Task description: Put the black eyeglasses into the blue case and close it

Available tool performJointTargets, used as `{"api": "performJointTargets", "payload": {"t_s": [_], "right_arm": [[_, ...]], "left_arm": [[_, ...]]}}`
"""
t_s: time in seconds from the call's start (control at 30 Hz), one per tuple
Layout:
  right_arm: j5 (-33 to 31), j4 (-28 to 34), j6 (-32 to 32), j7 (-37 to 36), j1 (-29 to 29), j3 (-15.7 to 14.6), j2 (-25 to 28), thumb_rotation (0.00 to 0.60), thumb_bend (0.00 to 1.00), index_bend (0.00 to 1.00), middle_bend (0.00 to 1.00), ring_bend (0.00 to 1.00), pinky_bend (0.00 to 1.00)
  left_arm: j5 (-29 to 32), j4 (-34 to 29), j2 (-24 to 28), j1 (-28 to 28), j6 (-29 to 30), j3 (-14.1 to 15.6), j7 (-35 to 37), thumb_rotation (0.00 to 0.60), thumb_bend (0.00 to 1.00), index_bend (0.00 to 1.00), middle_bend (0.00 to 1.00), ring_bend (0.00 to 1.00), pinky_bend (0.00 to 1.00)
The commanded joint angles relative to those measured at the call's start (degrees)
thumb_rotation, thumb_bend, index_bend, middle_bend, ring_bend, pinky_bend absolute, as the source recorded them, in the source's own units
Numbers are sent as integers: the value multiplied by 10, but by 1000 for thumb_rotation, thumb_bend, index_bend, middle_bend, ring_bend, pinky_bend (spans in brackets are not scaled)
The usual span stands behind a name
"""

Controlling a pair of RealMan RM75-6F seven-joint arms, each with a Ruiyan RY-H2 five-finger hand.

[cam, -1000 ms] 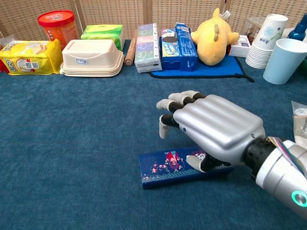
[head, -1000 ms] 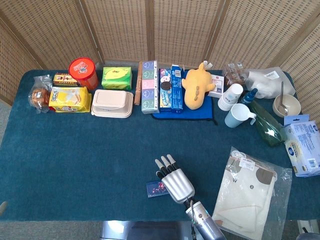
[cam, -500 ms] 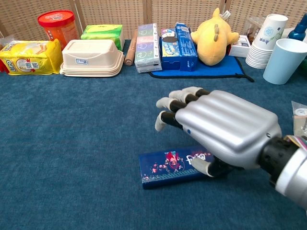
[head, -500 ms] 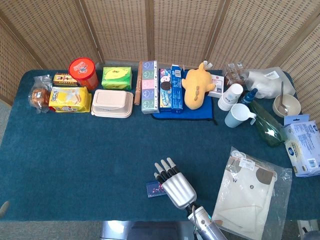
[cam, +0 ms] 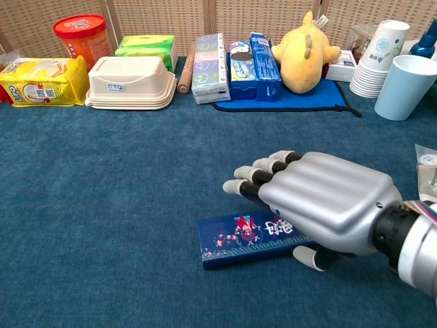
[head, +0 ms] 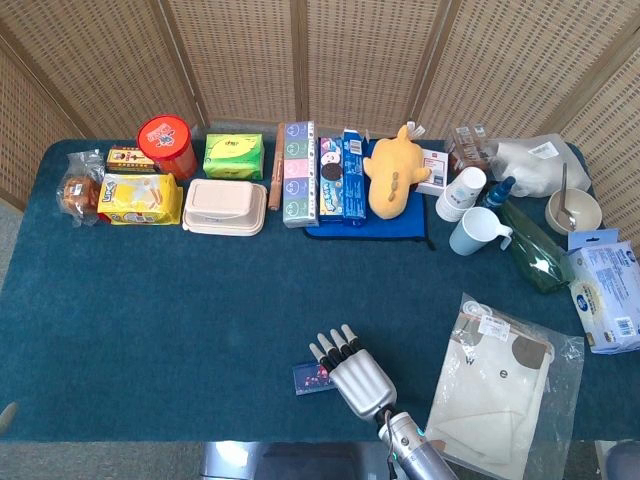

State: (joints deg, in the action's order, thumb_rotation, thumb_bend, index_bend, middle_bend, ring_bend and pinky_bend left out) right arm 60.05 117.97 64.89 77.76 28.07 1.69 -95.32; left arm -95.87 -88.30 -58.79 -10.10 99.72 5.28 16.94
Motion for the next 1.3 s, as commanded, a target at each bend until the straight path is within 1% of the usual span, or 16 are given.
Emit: {"api": "performJointTargets", "payload": {"t_s": [0.03,0.33,0.53,0.63,0.67,0.73,0.8,0.9,1.0,1.1,1.3], "right_arm": [[-16,3,6,5,12,-1,1,600,306,0,0,0,32],[-89,11,17,15,53,4,-4,600,307,0,0,0,35],[-108,11,33,11,73,2,-7,600,307,0,1,0,36],[-112,3,33,-3,84,2,-14,600,305,13,34,0,43],[-111,1,33,-9,86,3,-16,600,303,46,65,4,52],[-109,-4,33,-18,90,2,-18,600,298,146,138,49,87],[-112,-7,32,-27,94,3,-20,600,292,266,226,128,148],[-118,-16,27,-48,103,7,-24,600,293,404,329,223,228],[-107,-30,25,-76,108,11,-28,600,308,508,421,315,281],[-99,-35,25,-93,110,10,-27,600,322,554,460,357,303],[-76,-37,33,-128,111,15,-15,600,325,559,465,363,307]], "left_arm": [[0,0,0,0,-1,0,-1,600,262,0,57,0,0],[6,1,-1,-2,-3,1,0,600,263,0,56,0,0],[4,0,-1,1,-5,-1,-1,600,262,0,56,0,0],[4,-1,-1,1,-4,-1,-1,600,263,0,56,0,0],[5,-1,-1,0,-5,-1,-1,600,262,0,55,0,0],[6,0,-2,-1,-5,-1,0,600,262,0,55,0,0],[7,1,-3,-1,-5,0,1,600,262,0,55,0,0],[9,4,-4,-3,-5,1,3,600,262,0,55,0,0],[11,6,-4,-4,-5,0,7,600,262,0,55,0,0],[12,8,-5,-4,-6,0,9,600,262,0,54,0,0],[12,9,-6,-1,-11,0,9,600,262,0,55,0,0]]}}
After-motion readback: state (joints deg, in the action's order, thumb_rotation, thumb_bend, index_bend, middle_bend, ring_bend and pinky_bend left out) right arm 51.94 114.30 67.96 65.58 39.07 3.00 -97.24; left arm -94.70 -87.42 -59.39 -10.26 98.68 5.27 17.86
